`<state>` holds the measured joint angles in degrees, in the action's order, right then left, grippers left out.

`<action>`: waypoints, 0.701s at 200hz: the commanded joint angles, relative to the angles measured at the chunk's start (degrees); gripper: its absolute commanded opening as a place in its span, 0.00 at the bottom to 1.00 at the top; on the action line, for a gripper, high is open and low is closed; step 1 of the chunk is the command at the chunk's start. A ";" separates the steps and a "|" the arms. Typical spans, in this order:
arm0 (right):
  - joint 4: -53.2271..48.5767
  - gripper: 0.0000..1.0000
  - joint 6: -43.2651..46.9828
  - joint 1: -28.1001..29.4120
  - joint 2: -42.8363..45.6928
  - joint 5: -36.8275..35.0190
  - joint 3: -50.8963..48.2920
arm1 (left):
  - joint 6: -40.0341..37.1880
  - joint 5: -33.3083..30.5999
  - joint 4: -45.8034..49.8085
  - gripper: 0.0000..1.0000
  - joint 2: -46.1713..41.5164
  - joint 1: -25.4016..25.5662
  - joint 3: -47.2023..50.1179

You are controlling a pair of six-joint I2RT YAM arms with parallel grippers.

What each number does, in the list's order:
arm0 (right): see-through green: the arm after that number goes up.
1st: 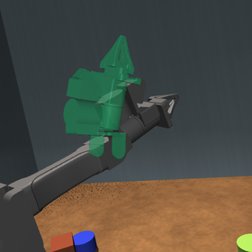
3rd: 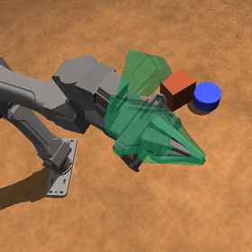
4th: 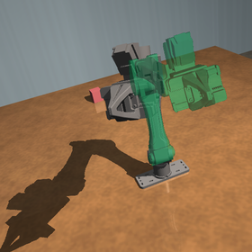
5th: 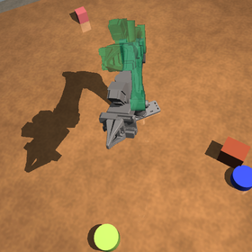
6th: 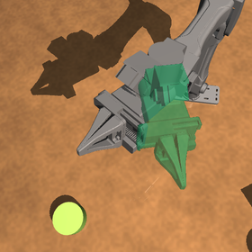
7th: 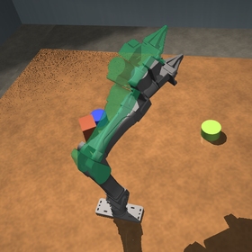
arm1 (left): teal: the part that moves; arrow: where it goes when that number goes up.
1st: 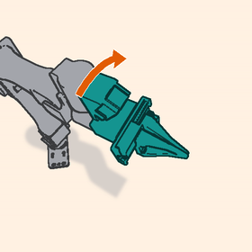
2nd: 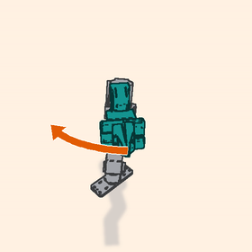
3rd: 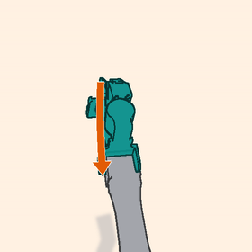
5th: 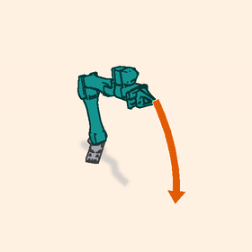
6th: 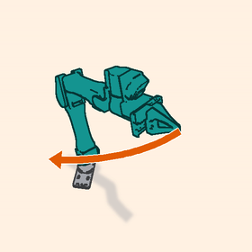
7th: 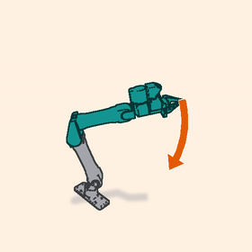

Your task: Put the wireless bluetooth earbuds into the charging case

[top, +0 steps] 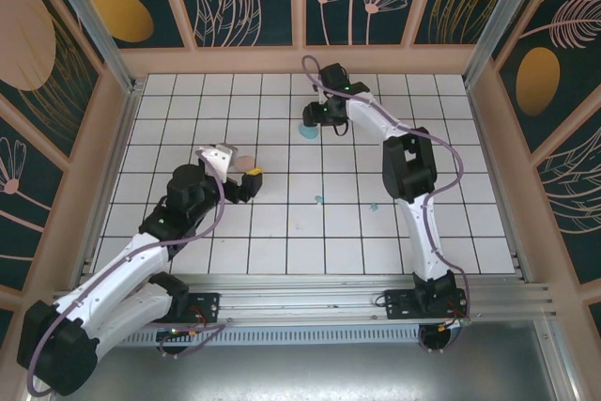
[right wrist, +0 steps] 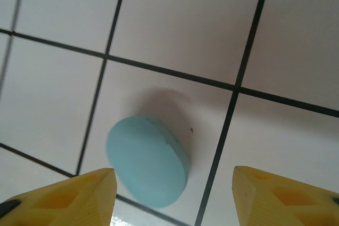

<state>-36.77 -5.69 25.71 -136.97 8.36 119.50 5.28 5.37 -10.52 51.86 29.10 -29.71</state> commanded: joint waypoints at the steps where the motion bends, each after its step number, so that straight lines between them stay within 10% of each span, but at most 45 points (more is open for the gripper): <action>1: -2.17 0.62 7.40 1.91 -2.30 -2.25 2.05 | 1.81 9.52 -4.51 0.93 3.55 0.00 -2.64; 140: -6.10 0.59 11.08 2.77 -8.72 -3.80 7.21 | 1.36 13.85 -7.97 0.94 13.47 -0.01 -7.05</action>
<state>-40.01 5.63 28.40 -143.59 4.49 124.70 7.94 18.04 -16.95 63.96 29.10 -34.57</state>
